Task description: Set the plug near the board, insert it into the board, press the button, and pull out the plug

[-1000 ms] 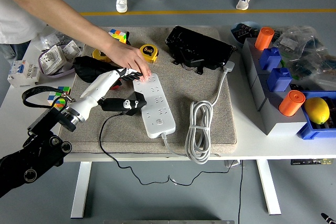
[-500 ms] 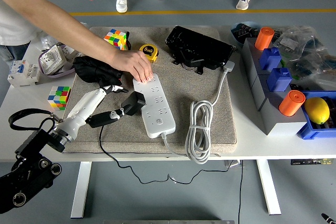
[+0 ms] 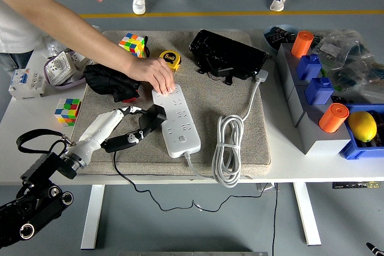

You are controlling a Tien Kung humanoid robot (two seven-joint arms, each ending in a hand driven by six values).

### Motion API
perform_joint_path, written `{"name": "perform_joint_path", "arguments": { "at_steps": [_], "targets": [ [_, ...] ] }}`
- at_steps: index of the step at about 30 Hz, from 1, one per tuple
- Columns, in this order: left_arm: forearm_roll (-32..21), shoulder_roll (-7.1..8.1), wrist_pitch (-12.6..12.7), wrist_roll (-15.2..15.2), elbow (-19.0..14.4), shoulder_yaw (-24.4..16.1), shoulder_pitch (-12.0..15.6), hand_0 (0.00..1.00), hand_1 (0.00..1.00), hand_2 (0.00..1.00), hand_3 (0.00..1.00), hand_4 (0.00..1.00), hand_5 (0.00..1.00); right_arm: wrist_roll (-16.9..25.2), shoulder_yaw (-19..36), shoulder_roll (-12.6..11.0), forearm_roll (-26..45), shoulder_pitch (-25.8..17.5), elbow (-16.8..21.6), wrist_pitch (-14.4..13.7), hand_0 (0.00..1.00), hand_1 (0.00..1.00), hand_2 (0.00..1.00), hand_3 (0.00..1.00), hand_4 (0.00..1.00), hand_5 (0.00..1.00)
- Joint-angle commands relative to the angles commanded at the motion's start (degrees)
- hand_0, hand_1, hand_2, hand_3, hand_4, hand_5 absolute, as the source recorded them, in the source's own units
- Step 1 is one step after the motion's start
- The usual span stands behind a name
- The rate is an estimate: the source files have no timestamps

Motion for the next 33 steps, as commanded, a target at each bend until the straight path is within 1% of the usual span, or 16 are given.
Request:
{"name": "perform_joint_path", "arguments": {
  "at_steps": [7, 15, 21, 33],
  "targets": [
    [0.50, -0.63, 0.10, 0.29, 0.20, 0.71, -0.84, 0.779, 0.808, 0.814, 0.785, 0.772, 0.805, -0.02, -0.18, 0.03, 0.02, 0.02, 0.00, 0.00, 0.607, 0.624, 0.625, 0.549, 0.993, 0.405],
    [2.31, -1.00, -0.24, 2.04, 1.05, 1.65, -1.48, 0.780, 0.809, 0.816, 0.785, 0.773, 0.806, 0.00, -0.16, 0.02, 0.06, 0.11, -0.01, -0.02, 0.607, 0.624, 0.625, 0.549, 0.993, 0.405],
    [2.34, -1.05, -0.06, 1.57, 0.39, 1.88, -1.85, 0.780, 0.809, 0.814, 0.786, 0.776, 0.809, 0.02, -0.08, 0.03, 0.05, 0.09, -0.01, -0.01, 0.607, 0.623, 0.625, 0.550, 0.993, 0.405],
    [2.33, -1.63, -0.25, 1.72, -0.23, 3.01, -2.89, 0.773, 0.806, 0.810, 0.778, 0.782, 0.812, 0.04, -0.38, 0.06, 0.13, 0.13, 0.01, 0.00, 0.606, 0.622, 0.625, 0.549, 0.993, 0.406]
  ]
}}
